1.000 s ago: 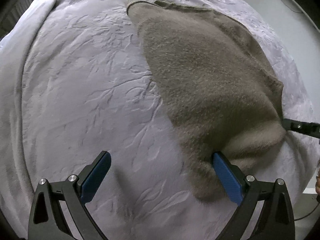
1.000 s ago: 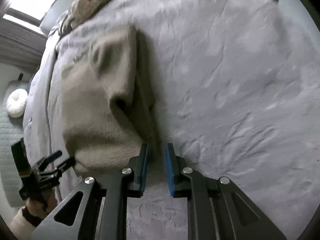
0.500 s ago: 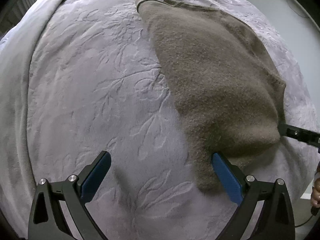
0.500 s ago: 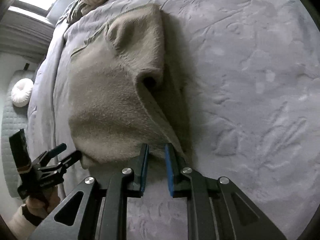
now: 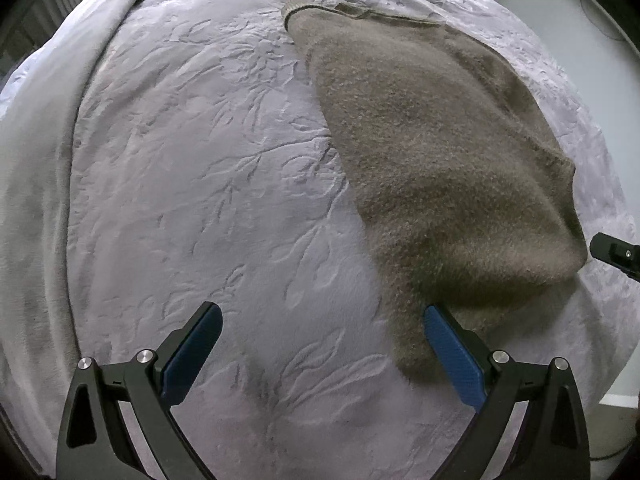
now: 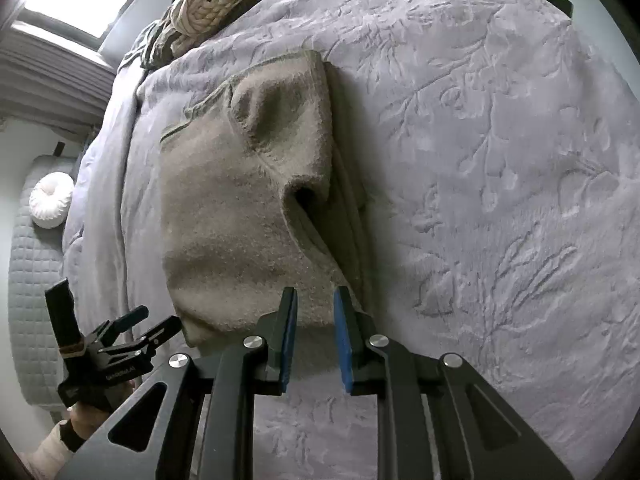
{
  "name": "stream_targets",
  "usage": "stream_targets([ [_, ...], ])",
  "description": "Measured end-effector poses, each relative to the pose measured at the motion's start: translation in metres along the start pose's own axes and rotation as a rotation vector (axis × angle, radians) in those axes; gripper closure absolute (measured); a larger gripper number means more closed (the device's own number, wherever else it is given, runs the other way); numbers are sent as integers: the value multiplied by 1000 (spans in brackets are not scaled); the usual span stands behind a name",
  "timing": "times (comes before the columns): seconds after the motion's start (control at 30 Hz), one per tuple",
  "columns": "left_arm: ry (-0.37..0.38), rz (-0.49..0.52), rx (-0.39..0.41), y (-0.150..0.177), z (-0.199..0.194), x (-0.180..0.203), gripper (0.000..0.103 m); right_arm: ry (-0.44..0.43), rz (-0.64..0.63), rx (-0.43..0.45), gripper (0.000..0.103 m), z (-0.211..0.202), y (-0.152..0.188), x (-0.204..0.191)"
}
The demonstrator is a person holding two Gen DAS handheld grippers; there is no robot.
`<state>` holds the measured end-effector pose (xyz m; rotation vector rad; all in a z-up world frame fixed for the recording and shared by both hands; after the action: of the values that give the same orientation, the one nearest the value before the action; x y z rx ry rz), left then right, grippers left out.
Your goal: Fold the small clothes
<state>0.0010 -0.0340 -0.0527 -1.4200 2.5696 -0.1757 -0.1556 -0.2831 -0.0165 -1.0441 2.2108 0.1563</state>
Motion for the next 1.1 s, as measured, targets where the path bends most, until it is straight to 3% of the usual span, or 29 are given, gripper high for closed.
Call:
stream_targets([
  [0.4,-23,-22,4,-12,-6,-4,2,-8,23,-1,80,1,-4,5],
  [0.53,-16,-63,-10,-16,-5,-3,2,-1,26,9,50,0,-7,7],
  [0.7,-10,-123,5,-24,-7,-10,2,-7,15,9,36,-2,-14,6],
  [0.87,-9,-147,-4,-29,-8,-17,2,-12,13,4,27,0,-20,8],
  [1.1,18,-200,-10,-39,-8,-30,2,-18,12,2,26,2,-34,12],
])
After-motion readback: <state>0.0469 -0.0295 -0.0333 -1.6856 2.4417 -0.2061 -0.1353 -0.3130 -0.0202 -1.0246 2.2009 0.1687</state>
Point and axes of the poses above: each gripper's, at about its wrist camera, not at the fingertips, and z roughly the way its jaws point, x to its right, y to its underside, the point moved 5 cm from there along z, roughly the way its jaws point, and after that the axes turned 12 degrees about -y, right-handed, at the moved point
